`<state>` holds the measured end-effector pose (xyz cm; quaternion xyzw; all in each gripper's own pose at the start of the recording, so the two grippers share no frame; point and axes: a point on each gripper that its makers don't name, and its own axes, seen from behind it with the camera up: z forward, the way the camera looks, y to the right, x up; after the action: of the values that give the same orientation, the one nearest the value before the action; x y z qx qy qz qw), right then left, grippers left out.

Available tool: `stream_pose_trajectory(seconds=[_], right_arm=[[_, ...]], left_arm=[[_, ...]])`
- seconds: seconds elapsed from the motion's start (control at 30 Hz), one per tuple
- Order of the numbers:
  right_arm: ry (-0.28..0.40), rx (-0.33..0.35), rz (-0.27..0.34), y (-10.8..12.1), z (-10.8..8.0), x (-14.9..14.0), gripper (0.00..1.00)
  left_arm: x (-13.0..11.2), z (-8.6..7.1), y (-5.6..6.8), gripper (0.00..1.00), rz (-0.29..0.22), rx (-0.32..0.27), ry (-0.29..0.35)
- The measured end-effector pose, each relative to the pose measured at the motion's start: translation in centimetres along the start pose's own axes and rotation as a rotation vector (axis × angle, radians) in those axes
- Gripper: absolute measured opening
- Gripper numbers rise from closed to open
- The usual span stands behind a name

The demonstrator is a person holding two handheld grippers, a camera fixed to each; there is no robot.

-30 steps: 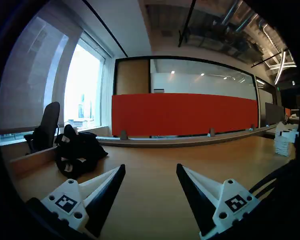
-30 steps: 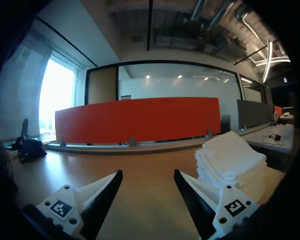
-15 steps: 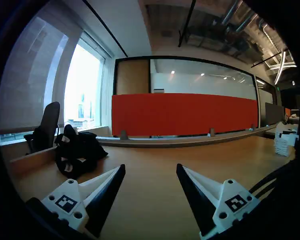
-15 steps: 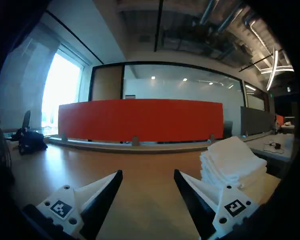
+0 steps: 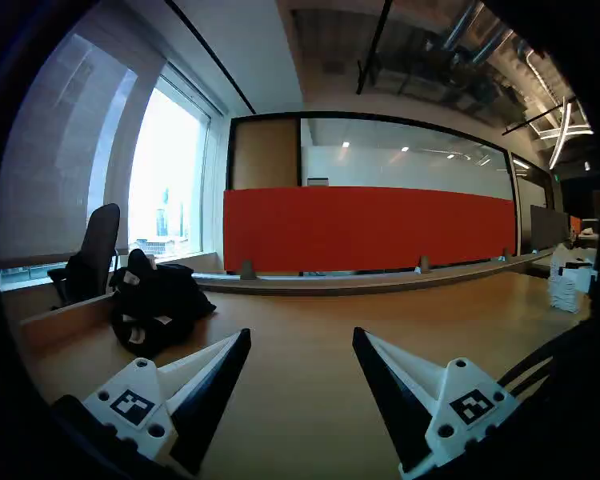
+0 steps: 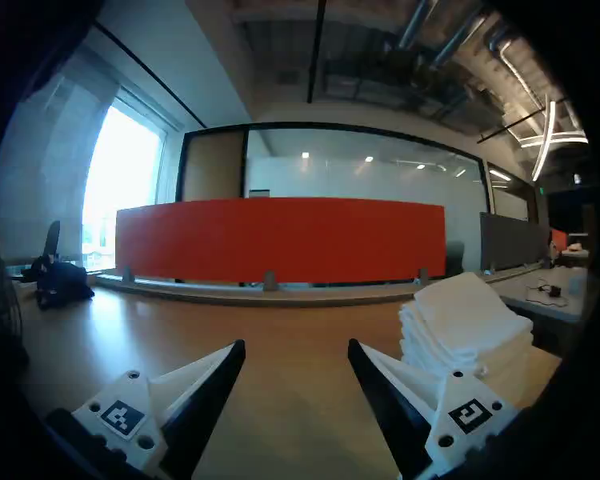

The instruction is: Fold towel

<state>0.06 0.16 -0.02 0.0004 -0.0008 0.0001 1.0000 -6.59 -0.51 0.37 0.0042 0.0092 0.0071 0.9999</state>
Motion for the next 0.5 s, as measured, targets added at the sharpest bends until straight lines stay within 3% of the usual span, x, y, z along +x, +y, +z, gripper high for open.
stream_pose_trajectory(seconds=[0.5], right_arm=[[0.0, 0.0, 0.0, -0.03, 0.0, -0.08, 1.0]], left_arm=[[0.02, 0.04, -0.04, 0.94, 0.001, 0.0, 0.0]])
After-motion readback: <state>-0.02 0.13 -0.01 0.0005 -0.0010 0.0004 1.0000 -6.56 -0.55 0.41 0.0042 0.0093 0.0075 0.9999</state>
